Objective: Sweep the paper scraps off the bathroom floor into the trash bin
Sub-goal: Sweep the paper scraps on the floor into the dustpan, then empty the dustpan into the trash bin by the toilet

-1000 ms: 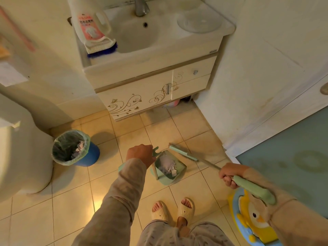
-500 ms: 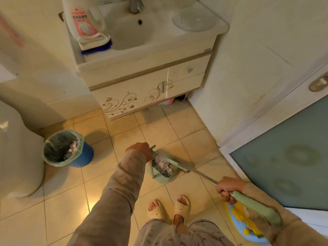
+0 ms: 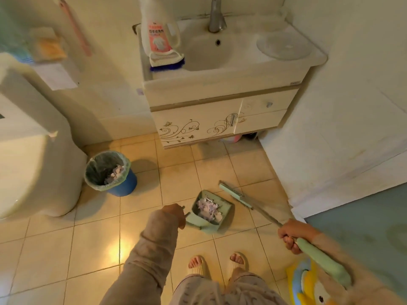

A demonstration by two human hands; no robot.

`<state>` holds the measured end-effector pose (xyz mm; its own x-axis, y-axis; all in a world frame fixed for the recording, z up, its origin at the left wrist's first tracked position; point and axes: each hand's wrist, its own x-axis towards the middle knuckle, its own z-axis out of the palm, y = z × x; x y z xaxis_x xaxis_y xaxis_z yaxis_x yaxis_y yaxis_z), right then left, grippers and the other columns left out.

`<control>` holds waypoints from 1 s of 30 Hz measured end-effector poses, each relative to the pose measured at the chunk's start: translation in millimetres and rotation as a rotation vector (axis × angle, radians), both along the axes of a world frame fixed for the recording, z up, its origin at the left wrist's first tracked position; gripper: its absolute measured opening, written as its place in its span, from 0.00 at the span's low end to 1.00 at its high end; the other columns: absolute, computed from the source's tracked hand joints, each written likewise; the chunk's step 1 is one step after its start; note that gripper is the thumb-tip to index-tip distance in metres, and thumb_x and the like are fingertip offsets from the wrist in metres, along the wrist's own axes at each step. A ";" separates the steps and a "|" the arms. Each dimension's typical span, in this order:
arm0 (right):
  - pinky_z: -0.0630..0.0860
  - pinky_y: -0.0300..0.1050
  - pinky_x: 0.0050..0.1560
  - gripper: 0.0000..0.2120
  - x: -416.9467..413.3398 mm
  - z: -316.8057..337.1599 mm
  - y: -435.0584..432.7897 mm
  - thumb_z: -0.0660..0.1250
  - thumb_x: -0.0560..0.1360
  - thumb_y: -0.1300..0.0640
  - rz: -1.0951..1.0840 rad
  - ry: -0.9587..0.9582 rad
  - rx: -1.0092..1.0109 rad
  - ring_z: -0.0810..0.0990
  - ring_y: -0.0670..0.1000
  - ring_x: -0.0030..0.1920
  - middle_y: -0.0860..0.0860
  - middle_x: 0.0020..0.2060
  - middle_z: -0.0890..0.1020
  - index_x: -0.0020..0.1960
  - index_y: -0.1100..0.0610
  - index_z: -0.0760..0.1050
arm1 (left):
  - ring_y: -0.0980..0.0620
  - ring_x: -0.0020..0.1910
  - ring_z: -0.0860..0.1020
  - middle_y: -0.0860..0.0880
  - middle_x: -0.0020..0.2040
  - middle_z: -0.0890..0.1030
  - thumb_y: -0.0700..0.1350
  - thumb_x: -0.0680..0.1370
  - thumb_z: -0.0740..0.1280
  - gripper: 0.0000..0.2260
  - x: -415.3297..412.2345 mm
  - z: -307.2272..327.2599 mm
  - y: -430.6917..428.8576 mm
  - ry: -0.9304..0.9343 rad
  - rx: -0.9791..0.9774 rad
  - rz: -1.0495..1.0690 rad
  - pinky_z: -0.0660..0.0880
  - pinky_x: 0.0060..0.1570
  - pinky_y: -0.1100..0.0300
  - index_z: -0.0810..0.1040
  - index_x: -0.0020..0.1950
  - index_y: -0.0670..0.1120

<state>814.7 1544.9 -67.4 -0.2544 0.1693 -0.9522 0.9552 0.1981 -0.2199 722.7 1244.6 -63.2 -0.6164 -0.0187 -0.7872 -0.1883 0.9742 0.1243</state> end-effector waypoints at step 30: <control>0.62 0.30 0.17 0.04 -92.8 -37.7 -70.3 0.55 0.75 0.65 0.561 0.031 -0.247 0.65 0.44 0.15 0.49 0.17 0.69 0.42 0.61 0.66 | 0.52 0.43 0.75 0.53 0.43 0.77 0.38 0.75 0.61 0.16 247.0 -13.2 16.3 0.162 -0.125 1.058 0.76 0.50 0.61 0.76 0.55 0.57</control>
